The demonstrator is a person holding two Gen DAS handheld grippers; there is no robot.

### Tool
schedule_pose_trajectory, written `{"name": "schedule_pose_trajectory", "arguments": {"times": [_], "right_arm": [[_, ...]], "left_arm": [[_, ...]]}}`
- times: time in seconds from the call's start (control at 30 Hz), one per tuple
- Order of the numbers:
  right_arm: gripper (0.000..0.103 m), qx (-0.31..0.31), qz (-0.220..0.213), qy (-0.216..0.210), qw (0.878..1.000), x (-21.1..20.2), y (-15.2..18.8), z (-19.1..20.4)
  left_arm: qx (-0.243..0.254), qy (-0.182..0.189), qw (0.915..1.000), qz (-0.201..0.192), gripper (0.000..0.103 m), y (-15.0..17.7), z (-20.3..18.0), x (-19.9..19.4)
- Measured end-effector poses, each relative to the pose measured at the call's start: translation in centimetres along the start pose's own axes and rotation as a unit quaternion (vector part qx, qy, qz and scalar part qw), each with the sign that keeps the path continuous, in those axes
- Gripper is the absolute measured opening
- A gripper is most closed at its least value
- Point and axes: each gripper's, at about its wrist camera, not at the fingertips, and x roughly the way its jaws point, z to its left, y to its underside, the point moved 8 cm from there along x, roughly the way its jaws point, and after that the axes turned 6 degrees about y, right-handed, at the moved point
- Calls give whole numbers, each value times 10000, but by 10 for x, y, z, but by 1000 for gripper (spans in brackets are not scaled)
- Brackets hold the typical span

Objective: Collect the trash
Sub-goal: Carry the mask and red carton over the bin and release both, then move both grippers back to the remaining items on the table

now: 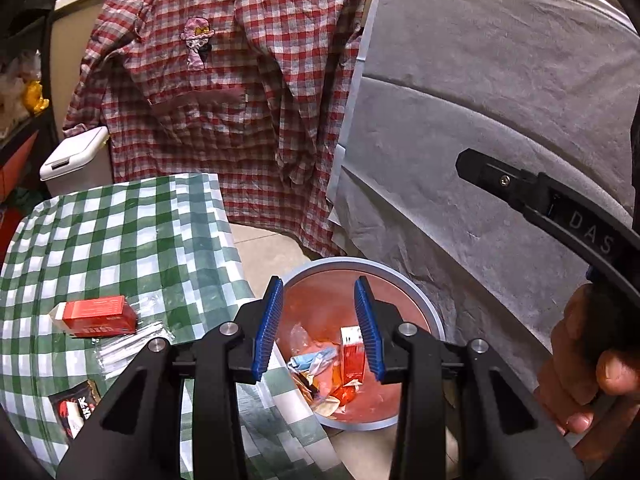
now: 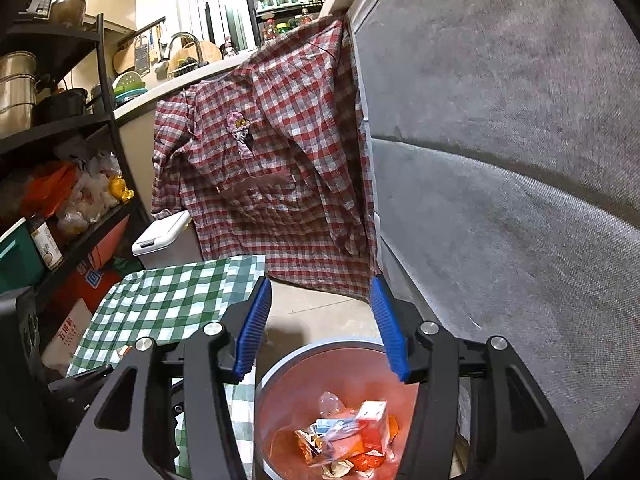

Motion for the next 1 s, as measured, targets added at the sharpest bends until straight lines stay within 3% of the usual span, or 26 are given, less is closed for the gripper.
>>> {"name": "schedule_pose_trajectory", "arguments": {"times": [0.37,0.57,0.87,1.0], "right_arm": [[50,-194,-64,-123,9997,-11,3,21],[27,-306,-101,-329,9989,-19,6,42],[9,-362,-67,-769,9964,-31,11,77],[5,-488,-66,-998,9938,-35,13,97]], "left_arm": [[-51,-87,9997,-237,30,-5,22,-33],[-113,-215,9990,-387,24,-7,49,-58],[-313,-654,9952,-657,23,-3,117,-108],[-474,-910,9910,-865,22,-9,157,-140]]}}
